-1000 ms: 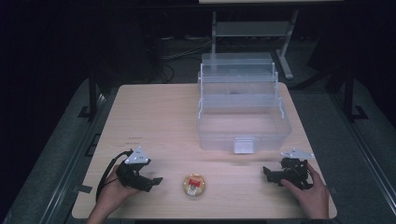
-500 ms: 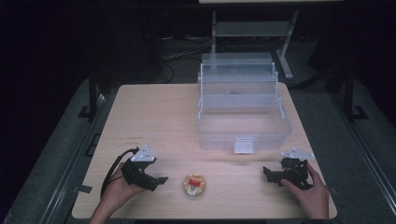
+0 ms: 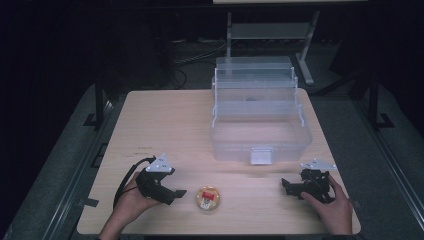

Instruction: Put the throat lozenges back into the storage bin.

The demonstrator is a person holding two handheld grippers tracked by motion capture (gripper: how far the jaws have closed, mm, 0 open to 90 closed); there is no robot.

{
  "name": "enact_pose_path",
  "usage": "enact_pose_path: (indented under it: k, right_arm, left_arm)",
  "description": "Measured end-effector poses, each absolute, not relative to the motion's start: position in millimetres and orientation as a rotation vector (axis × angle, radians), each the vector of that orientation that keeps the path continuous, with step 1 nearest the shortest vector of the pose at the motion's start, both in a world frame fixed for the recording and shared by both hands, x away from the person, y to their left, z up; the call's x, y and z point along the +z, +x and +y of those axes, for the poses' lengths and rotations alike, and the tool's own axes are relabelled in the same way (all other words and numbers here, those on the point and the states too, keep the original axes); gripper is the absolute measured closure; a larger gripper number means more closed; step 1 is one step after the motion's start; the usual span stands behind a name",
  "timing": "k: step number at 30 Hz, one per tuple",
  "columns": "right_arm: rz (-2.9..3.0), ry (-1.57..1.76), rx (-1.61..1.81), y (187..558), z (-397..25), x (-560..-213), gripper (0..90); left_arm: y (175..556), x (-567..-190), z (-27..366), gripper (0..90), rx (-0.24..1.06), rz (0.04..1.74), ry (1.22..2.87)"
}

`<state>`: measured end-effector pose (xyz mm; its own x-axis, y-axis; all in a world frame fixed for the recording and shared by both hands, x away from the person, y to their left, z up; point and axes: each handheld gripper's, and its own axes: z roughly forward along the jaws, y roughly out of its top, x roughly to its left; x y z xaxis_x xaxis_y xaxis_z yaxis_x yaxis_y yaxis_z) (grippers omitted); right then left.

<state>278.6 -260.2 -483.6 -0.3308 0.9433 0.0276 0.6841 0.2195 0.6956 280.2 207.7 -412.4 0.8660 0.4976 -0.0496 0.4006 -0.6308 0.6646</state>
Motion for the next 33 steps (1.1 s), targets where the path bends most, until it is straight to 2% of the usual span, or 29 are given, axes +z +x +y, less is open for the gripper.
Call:
enact_pose_path:
  k: [33]
  right_arm:
    - [2.097,1.505,0.873,278.6,-260.2,-483.6,0.0]
  left_arm:
    - [278.5,-411.2,159.9,13.9,0.124,0.502,2.425]
